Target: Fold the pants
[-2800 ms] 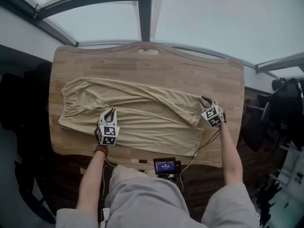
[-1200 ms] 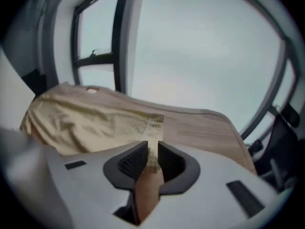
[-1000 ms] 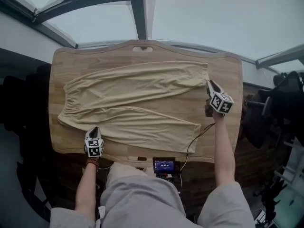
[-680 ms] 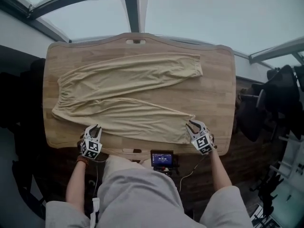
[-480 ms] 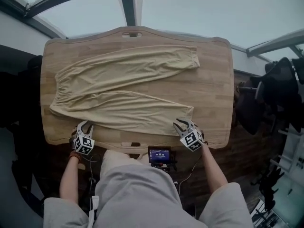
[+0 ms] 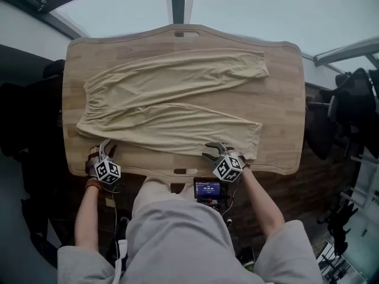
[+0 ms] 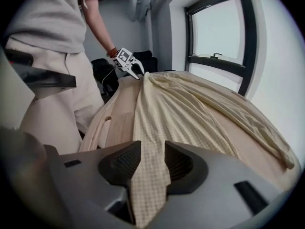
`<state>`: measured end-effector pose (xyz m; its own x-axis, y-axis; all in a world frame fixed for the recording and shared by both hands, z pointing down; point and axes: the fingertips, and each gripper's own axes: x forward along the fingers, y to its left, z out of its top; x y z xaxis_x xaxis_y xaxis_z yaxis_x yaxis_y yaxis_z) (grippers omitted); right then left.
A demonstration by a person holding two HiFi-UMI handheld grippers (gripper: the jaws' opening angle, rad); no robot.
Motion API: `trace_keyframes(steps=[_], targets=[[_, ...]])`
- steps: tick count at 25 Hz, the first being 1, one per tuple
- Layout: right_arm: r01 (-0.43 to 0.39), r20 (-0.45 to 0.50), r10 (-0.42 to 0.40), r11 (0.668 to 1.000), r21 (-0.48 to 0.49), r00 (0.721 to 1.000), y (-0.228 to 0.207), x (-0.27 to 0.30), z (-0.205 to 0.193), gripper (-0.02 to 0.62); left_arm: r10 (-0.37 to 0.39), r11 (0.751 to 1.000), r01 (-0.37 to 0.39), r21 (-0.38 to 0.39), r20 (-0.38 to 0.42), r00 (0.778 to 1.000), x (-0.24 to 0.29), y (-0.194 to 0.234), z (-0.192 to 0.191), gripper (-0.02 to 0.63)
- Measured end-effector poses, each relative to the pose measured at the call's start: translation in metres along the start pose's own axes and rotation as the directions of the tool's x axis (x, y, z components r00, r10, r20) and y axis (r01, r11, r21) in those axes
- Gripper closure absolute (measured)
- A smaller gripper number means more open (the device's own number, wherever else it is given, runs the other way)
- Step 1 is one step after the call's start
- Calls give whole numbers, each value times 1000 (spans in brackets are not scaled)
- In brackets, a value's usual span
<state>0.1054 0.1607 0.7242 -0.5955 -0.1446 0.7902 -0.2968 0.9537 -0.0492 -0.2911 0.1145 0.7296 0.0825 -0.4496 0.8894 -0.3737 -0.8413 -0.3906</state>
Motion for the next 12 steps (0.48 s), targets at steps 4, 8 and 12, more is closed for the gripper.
trace_keyframes(steps=[4,8,12], targets=[[7,-51,-4,999,50,999,14,9,2,433,13,1000,-12,22,-26,1000,4,21,-45,446],[14,-124,-5,998,66,992,27,14,-6,426,-2,999,3,36,-34,999,18,37,-74,445],[33,-226,-25,999,36,974,38,14,-31,428,-13,999,13,38,-19,1000,29,47,-83,445]])
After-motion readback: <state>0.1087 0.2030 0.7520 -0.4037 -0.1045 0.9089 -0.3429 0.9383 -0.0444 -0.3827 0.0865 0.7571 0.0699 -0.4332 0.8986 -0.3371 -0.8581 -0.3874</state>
